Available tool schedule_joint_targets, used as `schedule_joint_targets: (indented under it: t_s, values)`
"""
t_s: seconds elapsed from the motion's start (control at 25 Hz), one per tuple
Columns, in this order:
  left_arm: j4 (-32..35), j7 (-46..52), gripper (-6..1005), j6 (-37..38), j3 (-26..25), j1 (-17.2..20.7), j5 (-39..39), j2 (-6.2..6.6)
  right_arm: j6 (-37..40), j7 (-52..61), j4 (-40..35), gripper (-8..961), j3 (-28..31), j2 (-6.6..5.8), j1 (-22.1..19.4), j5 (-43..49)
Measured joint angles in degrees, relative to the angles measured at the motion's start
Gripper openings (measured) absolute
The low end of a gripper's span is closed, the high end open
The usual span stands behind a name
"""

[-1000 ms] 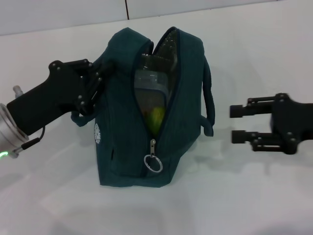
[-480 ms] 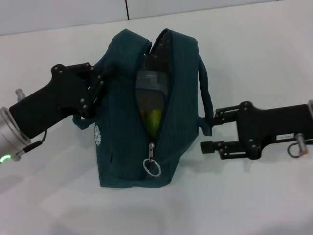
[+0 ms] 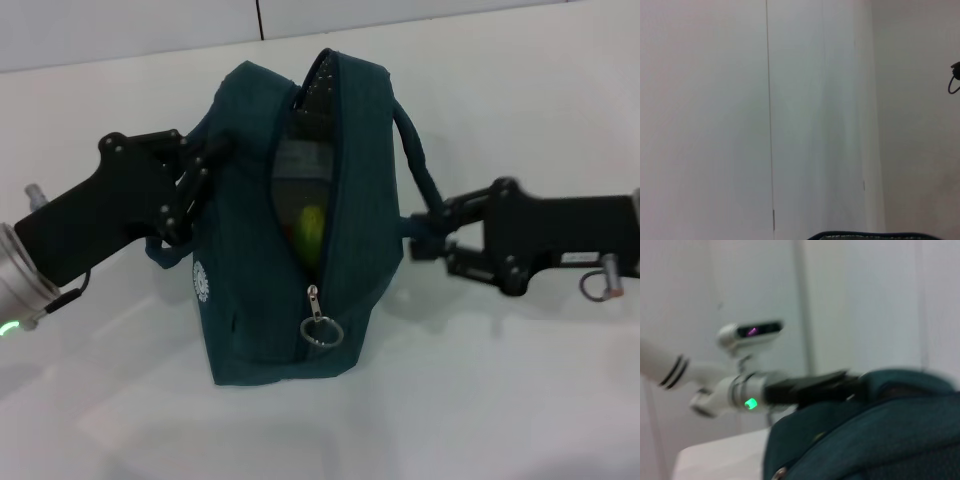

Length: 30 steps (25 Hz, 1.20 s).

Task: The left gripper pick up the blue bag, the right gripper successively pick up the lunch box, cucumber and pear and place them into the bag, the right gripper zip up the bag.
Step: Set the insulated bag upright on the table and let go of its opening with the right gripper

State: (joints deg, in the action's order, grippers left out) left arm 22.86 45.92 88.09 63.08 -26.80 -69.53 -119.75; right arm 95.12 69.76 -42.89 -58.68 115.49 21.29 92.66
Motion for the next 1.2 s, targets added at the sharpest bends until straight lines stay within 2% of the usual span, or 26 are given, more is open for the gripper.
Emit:
schedule_joint_targets:
  t_s: [0.16,0.32,0.6,0.92,1.2]
  values:
    - [-0.2,-1.9,46,0.1,0.0,1.5,2.1,0.01,-2.8,-3.2,-0.6,272,0.1,-0.27,-2.5,-5.8]
    - [-1.7,-4.6,46,0.8,0.2,2.4,4.9,-0.12,-7.7,-4.5,0.5,124,0.1,-0.27,-2.6,-9.3]
    - [-8.4,-12.5,46,6.3,0.4,2.7,8.3,-0.26,-11.3,-4.2,0.6,76,0.1,-0.28,-0.4,-11.8]
    - [-10.0,-13.9,46,6.7,0.2,2.8,8.8,-0.49,-11.6,-3.9,0.5,74,-0.8,-0.09,2.0,-11.3]
    - [-11.0,-15.6,46,7.1,0.3,3.0,8.9,-0.73,-13.0,-4.0,1.4,72,-0.4,-0.25,2.0,-11.5]
